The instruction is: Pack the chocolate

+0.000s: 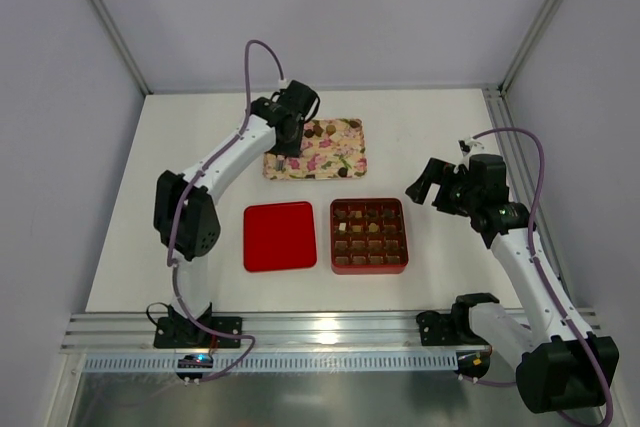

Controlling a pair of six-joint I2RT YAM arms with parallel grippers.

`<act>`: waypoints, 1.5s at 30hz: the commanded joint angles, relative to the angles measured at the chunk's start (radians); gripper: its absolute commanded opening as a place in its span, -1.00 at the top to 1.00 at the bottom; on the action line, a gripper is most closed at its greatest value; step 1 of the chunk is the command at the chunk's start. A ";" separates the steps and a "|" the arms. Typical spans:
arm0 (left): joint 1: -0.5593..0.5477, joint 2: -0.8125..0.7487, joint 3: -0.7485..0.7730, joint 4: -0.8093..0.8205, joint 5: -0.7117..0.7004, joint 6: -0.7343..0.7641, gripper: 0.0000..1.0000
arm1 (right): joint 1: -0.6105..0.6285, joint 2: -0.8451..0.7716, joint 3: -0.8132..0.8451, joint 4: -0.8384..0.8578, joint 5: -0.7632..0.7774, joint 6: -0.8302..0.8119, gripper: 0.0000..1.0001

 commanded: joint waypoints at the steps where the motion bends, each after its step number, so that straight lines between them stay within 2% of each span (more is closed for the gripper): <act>1: 0.012 0.016 0.064 0.034 -0.051 0.019 0.23 | 0.001 0.002 0.030 0.032 -0.016 -0.013 -1.00; 16: 0.045 0.108 0.099 0.037 -0.019 0.042 0.24 | -0.001 0.001 0.031 0.029 -0.016 -0.014 -0.99; 27: 0.046 0.110 0.064 0.054 0.024 0.043 0.26 | -0.001 -0.001 0.036 0.026 -0.014 -0.014 -1.00; 45: 0.055 0.134 0.092 0.011 0.069 0.030 0.27 | 0.001 0.005 0.034 0.029 -0.014 -0.016 -0.99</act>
